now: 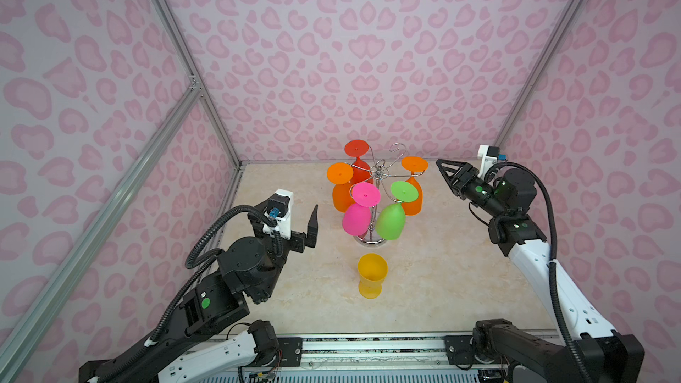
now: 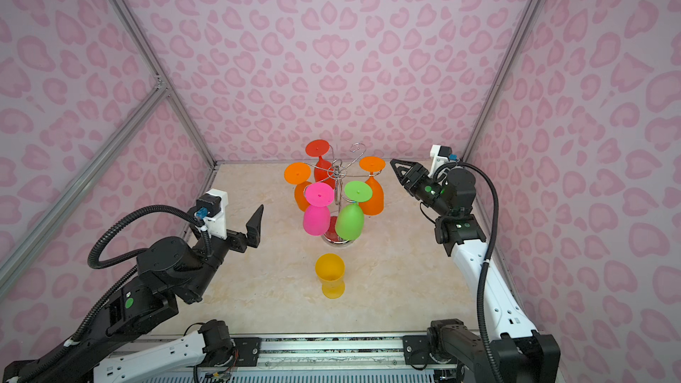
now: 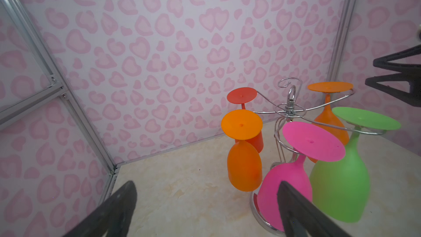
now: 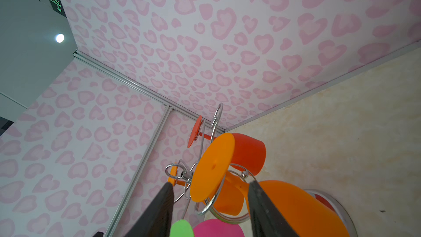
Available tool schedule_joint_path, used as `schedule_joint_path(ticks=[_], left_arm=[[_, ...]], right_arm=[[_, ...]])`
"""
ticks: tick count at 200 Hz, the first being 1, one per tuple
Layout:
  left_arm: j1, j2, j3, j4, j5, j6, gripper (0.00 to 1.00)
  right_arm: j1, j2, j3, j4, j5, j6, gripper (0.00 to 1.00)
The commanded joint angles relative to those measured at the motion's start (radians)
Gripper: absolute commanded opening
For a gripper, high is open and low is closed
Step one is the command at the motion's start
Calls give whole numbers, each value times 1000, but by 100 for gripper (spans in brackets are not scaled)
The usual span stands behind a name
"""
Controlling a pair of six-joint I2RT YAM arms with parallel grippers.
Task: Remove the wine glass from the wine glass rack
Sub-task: 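Open the left gripper and draw back while the right gripper reaches toward the orange glass, then close the right gripper on the orange wine glass's base rim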
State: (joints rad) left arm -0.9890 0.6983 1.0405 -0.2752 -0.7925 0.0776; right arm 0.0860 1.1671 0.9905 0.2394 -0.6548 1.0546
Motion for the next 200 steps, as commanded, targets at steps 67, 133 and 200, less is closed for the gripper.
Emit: schedule_joint_path(ticks=[67,133,200], left_arm=[[110,37,-29,77,90,-124,97],[122,-2,-40,80,96,-110,98],[127,1,-40,82,111,-108,98]], right_arm=[[62,110,44,140,-7,79,46],[85,124,60,87,10,47,44],[90,126,99,10,10,6,42]])
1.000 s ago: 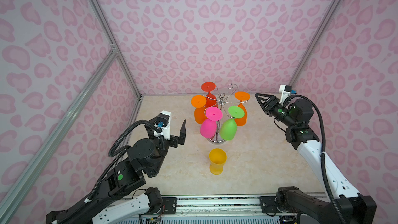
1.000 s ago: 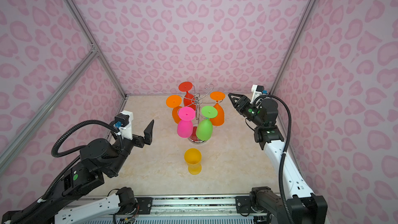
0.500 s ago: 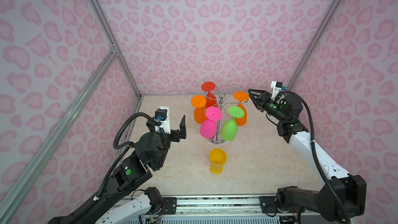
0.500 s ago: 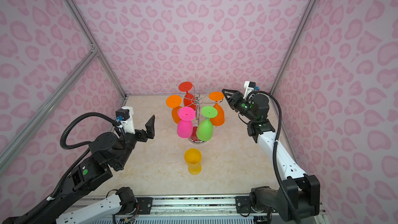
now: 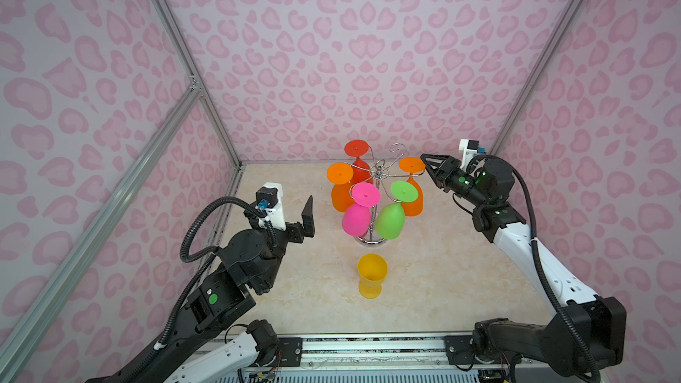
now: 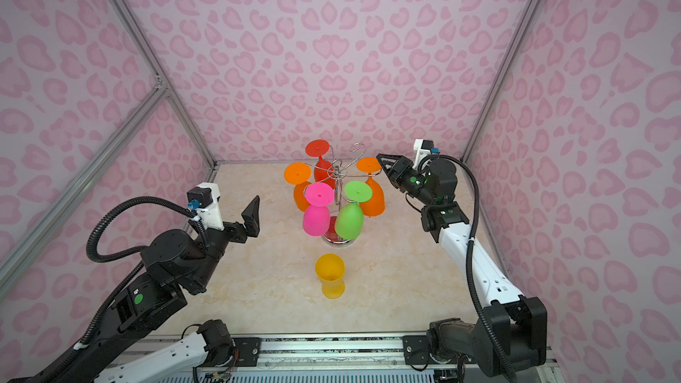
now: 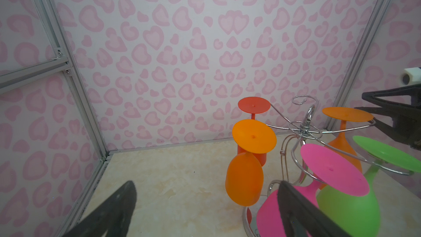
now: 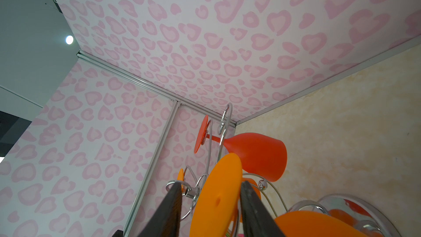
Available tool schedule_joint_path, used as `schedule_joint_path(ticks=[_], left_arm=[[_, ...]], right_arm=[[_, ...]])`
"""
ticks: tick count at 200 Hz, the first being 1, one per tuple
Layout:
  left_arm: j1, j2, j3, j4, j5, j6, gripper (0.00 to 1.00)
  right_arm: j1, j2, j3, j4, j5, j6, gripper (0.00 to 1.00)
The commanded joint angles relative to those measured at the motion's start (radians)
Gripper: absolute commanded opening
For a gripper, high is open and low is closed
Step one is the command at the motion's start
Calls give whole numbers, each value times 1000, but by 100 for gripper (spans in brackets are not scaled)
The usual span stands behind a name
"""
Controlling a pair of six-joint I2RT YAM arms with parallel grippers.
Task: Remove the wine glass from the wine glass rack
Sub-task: 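Close the right gripper on the orange wine glass's base rim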
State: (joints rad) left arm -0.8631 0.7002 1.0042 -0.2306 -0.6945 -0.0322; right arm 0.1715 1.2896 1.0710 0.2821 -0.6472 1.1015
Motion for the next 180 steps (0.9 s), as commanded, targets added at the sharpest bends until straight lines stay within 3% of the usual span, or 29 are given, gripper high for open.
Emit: schedule_joint_path(ticks=[1,180], left_arm=[[2,-1,-4,37,13,3,98],[7,-21,-23,39,15,-5,99]], right_arm=[[5,4,19,-35,3,-41,41],[22,36,86,-161,-2,-110,16]])
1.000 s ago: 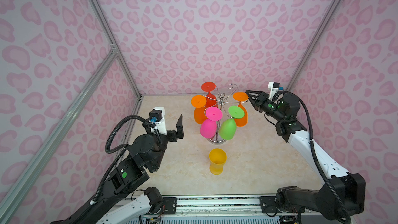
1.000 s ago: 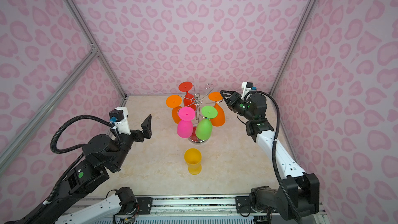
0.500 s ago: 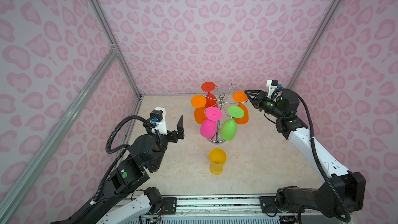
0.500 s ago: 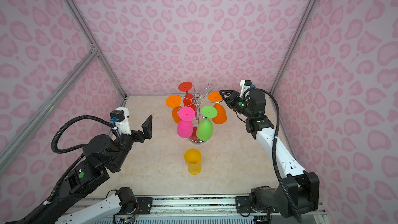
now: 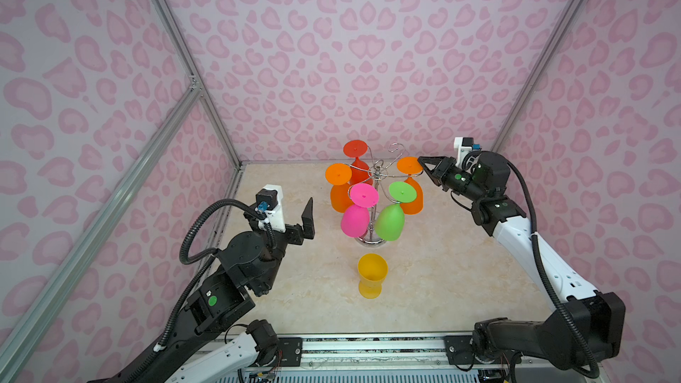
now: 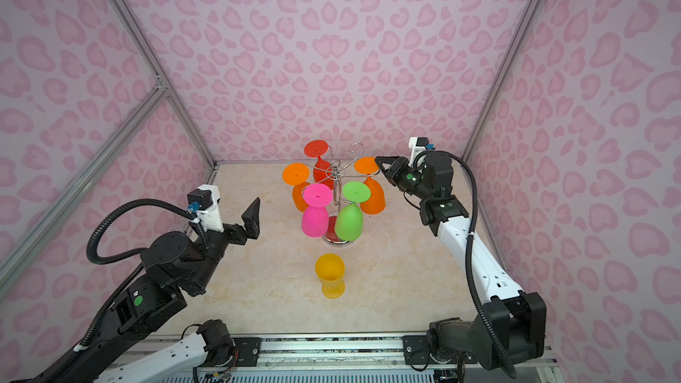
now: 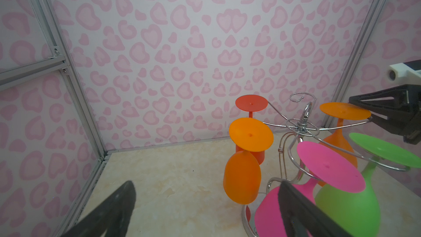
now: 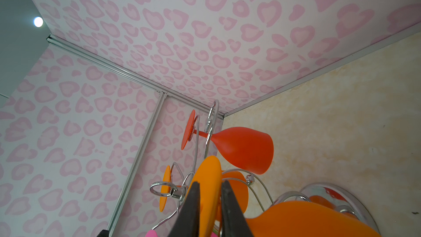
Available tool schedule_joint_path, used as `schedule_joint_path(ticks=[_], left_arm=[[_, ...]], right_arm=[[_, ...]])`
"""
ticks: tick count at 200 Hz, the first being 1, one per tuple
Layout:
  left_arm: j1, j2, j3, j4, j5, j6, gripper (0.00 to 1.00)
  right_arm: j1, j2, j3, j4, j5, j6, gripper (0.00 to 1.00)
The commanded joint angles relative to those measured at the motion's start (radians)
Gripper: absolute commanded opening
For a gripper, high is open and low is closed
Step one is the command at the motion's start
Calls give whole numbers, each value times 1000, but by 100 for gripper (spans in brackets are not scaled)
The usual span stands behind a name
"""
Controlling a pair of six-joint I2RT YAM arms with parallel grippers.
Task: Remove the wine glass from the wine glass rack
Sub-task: 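Close the right gripper on the orange wine glass's base rim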
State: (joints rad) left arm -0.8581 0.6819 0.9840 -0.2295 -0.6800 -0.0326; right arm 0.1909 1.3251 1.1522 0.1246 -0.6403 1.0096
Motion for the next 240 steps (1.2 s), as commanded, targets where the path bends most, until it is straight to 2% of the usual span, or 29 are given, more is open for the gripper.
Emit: schedule_joint_path(ticks=[1,115,177,240], left_arm=[[2,-3,-4,37,0,-4,99],[3,-5,-7,35,8,-16,100],[4,-9,-7,34,10,-16,100],[4,-2,-2,31,13,-15,100]], right_arm=[[3,0,5,-3,-9,-19,16],[-1,-28,21,-19,-11,-21,9],[-26,-51,-5,47,-46,42,0],[-57,-70,-26,93,-81,88,0]])
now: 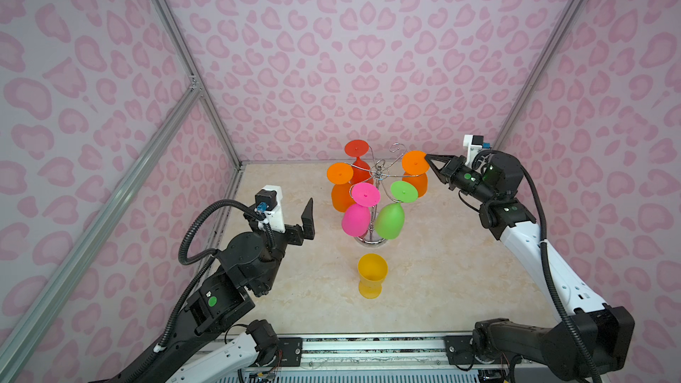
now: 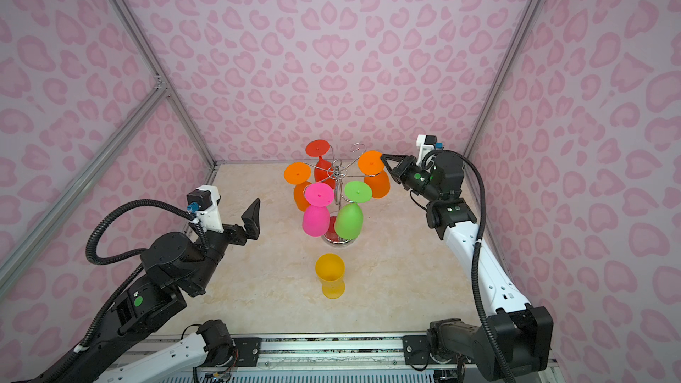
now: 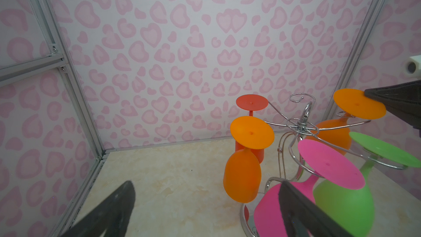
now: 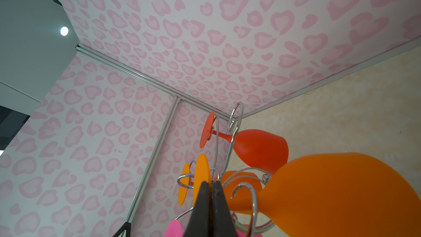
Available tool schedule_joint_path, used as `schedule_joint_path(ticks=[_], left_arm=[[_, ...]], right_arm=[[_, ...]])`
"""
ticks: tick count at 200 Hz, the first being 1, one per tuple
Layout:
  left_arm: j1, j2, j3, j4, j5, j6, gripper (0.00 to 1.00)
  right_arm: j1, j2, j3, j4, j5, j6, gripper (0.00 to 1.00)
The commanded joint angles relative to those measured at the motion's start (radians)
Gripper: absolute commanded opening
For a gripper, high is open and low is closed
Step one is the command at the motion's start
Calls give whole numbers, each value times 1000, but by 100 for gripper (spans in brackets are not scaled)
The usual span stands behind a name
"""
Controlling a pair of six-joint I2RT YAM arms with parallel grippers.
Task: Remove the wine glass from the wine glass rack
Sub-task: 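Close the right gripper on the orange wine glass's base rim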
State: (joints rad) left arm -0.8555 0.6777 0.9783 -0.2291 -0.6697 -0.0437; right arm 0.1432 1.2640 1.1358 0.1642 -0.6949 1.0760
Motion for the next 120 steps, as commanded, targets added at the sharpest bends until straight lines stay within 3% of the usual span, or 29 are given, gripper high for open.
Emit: schedule_joint_path(ticks=[1,120], left_arm=[[1,3,3,30,2,-4,100],[3,45,14,38,16,8,100]], right_arm=[[-9,-9,-10,54,-26,22,0],[-45,-87,-68,40,-61,43,0]])
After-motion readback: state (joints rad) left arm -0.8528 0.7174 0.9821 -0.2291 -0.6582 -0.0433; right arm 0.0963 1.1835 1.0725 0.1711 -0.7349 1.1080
